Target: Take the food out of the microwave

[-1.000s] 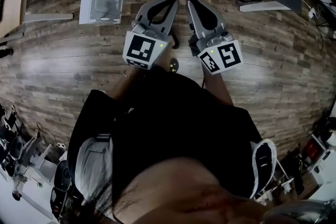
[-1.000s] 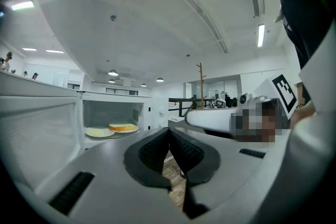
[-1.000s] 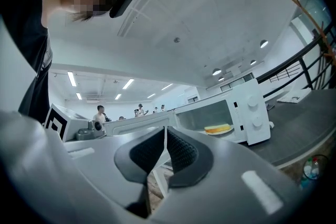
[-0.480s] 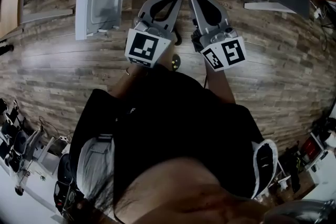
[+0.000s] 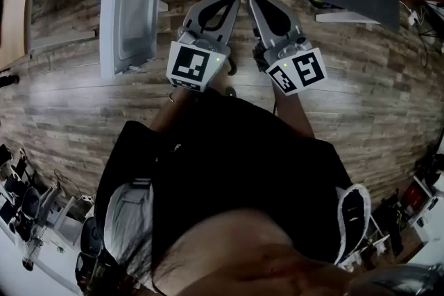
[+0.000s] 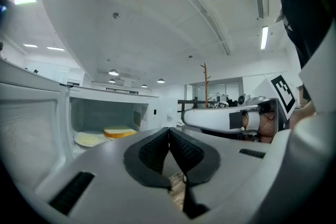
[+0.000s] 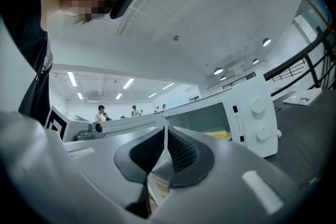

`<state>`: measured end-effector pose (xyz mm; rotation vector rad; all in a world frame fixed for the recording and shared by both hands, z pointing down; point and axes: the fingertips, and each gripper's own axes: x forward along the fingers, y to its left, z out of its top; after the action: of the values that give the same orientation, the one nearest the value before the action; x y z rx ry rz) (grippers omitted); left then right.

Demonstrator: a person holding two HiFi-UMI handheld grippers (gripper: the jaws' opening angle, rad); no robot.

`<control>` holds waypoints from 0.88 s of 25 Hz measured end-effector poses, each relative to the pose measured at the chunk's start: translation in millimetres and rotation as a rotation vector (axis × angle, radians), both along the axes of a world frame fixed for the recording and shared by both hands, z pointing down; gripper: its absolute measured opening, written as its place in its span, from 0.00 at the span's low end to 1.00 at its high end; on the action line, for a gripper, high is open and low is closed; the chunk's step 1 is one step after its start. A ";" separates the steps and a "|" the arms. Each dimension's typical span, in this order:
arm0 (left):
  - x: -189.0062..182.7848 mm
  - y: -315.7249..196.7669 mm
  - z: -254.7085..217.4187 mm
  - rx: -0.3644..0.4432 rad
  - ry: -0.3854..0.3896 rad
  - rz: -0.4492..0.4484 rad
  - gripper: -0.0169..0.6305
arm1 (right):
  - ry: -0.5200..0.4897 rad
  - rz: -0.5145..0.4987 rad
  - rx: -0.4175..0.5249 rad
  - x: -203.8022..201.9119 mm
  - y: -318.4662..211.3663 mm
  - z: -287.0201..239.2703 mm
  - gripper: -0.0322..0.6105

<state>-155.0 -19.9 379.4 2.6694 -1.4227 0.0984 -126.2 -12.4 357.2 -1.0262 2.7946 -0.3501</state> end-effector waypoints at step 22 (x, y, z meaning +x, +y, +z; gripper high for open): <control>-17.7 -75.5 -36.6 0.061 -0.005 -0.014 0.04 | -0.095 -0.047 0.026 -17.4 -68.5 -35.5 0.05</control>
<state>-172.7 -95.4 342.7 2.7089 -1.4694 0.0613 -143.6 -81.0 321.7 -0.9151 2.7349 -0.3569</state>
